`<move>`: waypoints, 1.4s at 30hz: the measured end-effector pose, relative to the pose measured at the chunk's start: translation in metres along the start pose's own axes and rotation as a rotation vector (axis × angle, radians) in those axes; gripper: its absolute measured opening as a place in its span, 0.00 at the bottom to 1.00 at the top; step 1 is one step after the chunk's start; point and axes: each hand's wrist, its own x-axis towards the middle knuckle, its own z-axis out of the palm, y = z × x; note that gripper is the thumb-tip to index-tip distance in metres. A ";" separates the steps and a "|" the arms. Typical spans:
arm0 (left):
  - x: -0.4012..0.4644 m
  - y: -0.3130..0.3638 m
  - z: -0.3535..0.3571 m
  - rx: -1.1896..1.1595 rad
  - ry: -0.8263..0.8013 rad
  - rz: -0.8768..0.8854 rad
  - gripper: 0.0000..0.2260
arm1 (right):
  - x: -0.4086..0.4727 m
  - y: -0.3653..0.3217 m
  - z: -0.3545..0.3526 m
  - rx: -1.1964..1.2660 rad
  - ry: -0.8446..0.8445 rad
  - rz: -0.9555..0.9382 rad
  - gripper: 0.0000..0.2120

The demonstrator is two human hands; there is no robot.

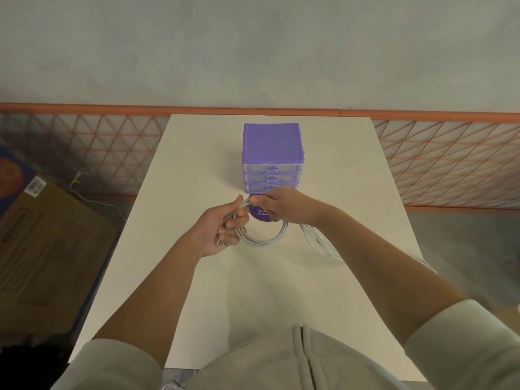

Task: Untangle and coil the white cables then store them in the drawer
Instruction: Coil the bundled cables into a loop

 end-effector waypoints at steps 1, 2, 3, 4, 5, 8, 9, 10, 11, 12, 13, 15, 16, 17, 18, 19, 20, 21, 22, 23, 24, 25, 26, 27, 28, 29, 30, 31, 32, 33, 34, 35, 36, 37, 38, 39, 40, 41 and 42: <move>0.000 0.001 0.000 0.061 0.013 0.006 0.17 | 0.000 0.000 0.000 -0.009 0.002 0.009 0.27; -0.001 0.002 -0.001 0.164 0.034 0.020 0.18 | -0.001 0.001 -0.001 -0.021 0.000 0.013 0.26; -0.001 0.003 -0.002 0.300 0.056 0.043 0.19 | -0.002 0.001 -0.001 -0.036 -0.007 0.017 0.25; -0.001 0.005 -0.003 0.447 0.083 0.074 0.21 | -0.004 0.001 -0.001 -0.049 -0.017 0.020 0.24; -0.001 0.008 -0.002 0.581 0.112 0.106 0.21 | -0.005 0.002 0.000 -0.054 -0.027 0.024 0.24; 0.005 0.015 -0.006 0.898 0.245 0.164 0.20 | -0.005 0.003 0.004 -0.041 -0.028 0.044 0.23; 0.006 0.016 -0.008 0.991 0.298 0.178 0.21 | -0.005 0.003 0.004 -0.040 -0.025 0.045 0.22; 0.008 0.017 -0.010 1.066 0.338 0.197 0.22 | -0.005 0.003 0.004 -0.038 -0.027 0.044 0.22; 0.010 0.016 -0.013 1.112 0.358 0.216 0.22 | -0.005 0.002 0.004 -0.037 -0.034 0.041 0.23; 0.011 0.016 -0.016 1.145 0.366 0.227 0.23 | -0.006 0.002 0.003 -0.043 -0.044 0.033 0.23; 0.012 0.016 -0.016 1.177 0.370 0.234 0.24 | -0.007 0.002 0.002 -0.055 -0.054 0.027 0.23; 0.012 0.017 -0.013 1.185 0.378 0.236 0.25 | -0.010 0.001 0.001 -0.060 -0.075 0.018 0.24; 0.011 0.019 -0.011 1.123 0.367 0.233 0.24 | -0.011 0.001 0.000 -0.050 -0.082 0.013 0.24; 0.011 0.020 -0.009 1.026 0.340 0.223 0.22 | -0.011 0.001 0.000 -0.041 -0.087 0.010 0.24; 0.011 0.022 -0.008 0.925 0.306 0.202 0.21 | -0.012 0.000 -0.001 -0.033 -0.092 0.002 0.23; 0.010 0.023 -0.006 0.841 0.275 0.176 0.21 | -0.012 0.000 -0.002 -0.024 -0.098 -0.009 0.23; 0.009 0.024 -0.005 0.779 0.257 0.148 0.22 | -0.012 0.000 -0.003 -0.016 -0.105 -0.017 0.23; 0.009 0.024 -0.005 0.715 0.247 0.122 0.23 | -0.012 0.000 -0.005 -0.009 -0.109 -0.019 0.23; 0.009 0.025 -0.005 0.639 0.239 0.096 0.23 | -0.012 0.000 -0.006 -0.015 -0.107 -0.017 0.23; 0.010 0.025 -0.006 0.556 0.224 0.071 0.22 | -0.011 0.001 -0.006 -0.035 -0.098 -0.010 0.22; 0.009 0.026 -0.006 0.486 0.197 0.050 0.21 | -0.009 0.001 -0.007 -0.077 -0.080 0.001 0.22; 0.009 0.026 -0.006 0.450 0.167 0.032 0.20 | -0.007 0.003 -0.007 -0.136 -0.050 0.012 0.22; 0.008 0.028 -0.005 0.453 0.144 0.018 0.19 | -0.004 0.004 -0.007 -0.207 -0.018 0.018 0.21; 0.007 0.029 -0.003 0.485 0.135 0.005 0.18 | -0.001 0.007 -0.006 -0.284 0.014 0.021 0.20; 0.006 0.031 0.000 0.528 0.139 -0.008 0.18 | 0.000 0.007 -0.006 -0.373 0.035 0.026 0.18; 0.004 0.033 0.003 0.574 0.162 -0.020 0.18 | 0.000 0.008 -0.006 -0.466 0.052 0.027 0.17; 0.002 0.035 0.008 0.620 0.194 -0.033 0.18 | 0.001 0.009 -0.005 -0.538 0.068 0.026 0.17; 0.002 0.037 0.012 0.699 0.229 -0.037 0.18 | 0.003 0.009 -0.004 -0.565 0.086 0.033 0.18; 0.001 0.038 0.014 0.817 0.264 -0.037 0.19 | 0.004 0.009 -0.004 -0.551 0.107 0.053 0.19; 0.001 0.039 0.017 0.959 0.295 -0.048 0.19 | 0.005 0.009 -0.002 -0.512 0.126 0.082 0.20; 0.000 0.040 0.021 1.095 0.319 -0.068 0.20 | 0.006 0.009 0.000 -0.496 0.136 0.106 0.20; 0.000 0.040 0.024 1.208 0.346 -0.099 0.20 | 0.008 0.011 0.002 -0.514 0.137 0.117 0.19; 0.000 0.041 0.028 1.298 0.378 -0.133 0.20 | 0.009 0.012 0.003 -0.534 0.137 0.126 0.18; 0.000 0.041 0.030 1.344 0.410 -0.161 0.19 | 0.010 0.014 0.004 -0.533 0.152 0.139 0.18; -0.002 0.041 0.034 1.374 0.427 -0.182 0.19 | 0.010 0.015 0.003 -0.516 0.170 0.145 0.19; -0.004 0.042 0.036 1.385 0.423 -0.196 0.18 | 0.010 0.017 0.002 -0.494 0.179 0.153 0.20; -0.003 0.042 0.037 1.372 0.411 -0.199 0.18 | 0.010 0.017 0.001 -0.477 0.178 0.154 0.20; -0.001 0.041 0.035 1.317 0.408 -0.190 0.17 | 0.010 0.018 0.001 -0.467 0.168 0.153 0.19; 0.000 0.041 0.034 1.247 0.404 -0.167 0.15 | 0.010 0.018 0.001 -0.467 0.158 0.156 0.19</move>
